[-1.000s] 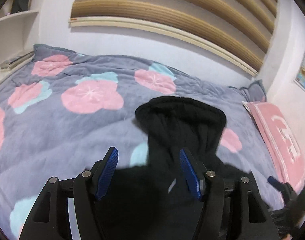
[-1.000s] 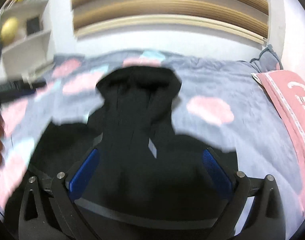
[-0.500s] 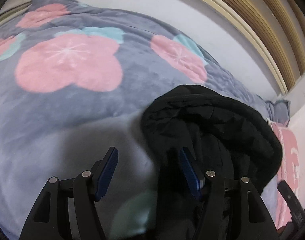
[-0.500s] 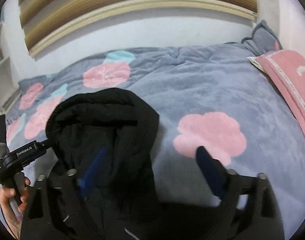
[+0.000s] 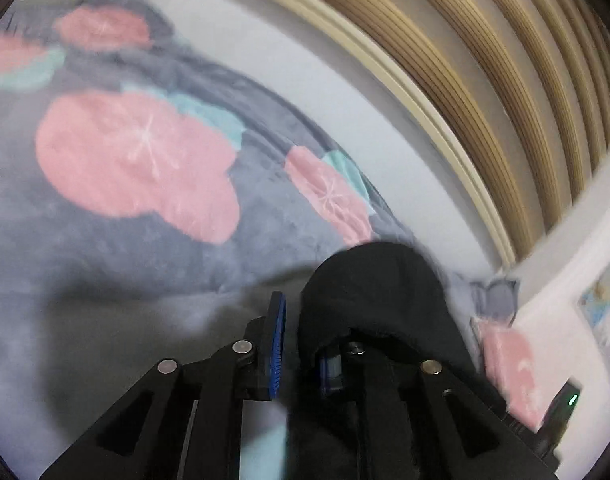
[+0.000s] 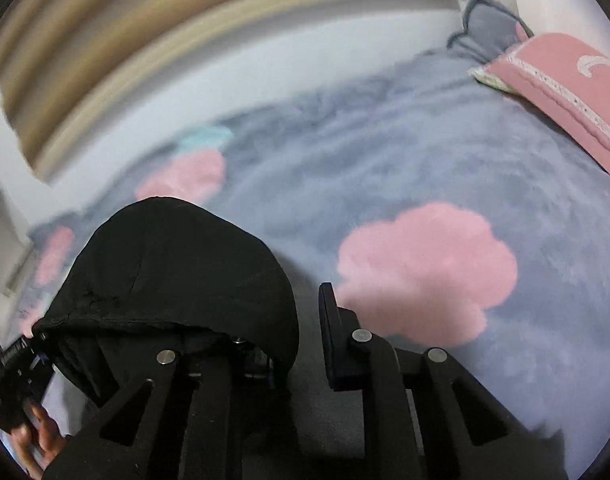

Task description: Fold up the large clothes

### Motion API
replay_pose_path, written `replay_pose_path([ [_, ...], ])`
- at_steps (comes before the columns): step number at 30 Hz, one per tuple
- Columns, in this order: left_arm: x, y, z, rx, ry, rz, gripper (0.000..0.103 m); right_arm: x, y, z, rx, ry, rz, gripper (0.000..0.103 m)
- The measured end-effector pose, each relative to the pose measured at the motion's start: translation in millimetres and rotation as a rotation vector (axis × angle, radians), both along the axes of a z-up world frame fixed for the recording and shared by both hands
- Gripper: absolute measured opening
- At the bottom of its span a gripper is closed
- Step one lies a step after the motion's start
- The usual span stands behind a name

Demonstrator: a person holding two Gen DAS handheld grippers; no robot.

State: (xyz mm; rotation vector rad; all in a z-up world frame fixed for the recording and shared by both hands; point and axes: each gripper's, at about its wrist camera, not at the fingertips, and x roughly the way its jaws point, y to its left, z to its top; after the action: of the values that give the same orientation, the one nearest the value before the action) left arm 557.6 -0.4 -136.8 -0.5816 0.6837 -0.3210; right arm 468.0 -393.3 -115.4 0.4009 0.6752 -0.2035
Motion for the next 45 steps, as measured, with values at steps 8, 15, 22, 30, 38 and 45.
replay_pose_path([
  [8, 19, 17, -66, -0.08, 0.31, -0.098, 0.024, 30, -5, -73, 0.062, 0.234, 0.062, 0.024],
  [15, -17, -16, 0, 0.254, 0.11, -0.204, 0.049, 12, 9, -47, 0.011, 0.239, 0.088, 0.031],
  [22, -58, -2, 73, 0.091, -0.158, -0.304, 0.072, -40, 19, 27, 0.008, 0.097, 0.132, 0.045],
  [30, 2, -21, -12, 0.207, 0.117, -0.131, 0.072, 22, 37, 15, -0.097, 0.107, 0.164, 0.058],
  [38, 17, -23, -36, 0.193, 0.241, -0.171, 0.072, 39, 29, -52, -0.012, 0.29, 0.218, 0.058],
  [45, 10, -7, -11, 0.074, 0.077, -0.139, 0.072, 35, 26, -18, -0.012, 0.203, 0.251, 0.063],
])
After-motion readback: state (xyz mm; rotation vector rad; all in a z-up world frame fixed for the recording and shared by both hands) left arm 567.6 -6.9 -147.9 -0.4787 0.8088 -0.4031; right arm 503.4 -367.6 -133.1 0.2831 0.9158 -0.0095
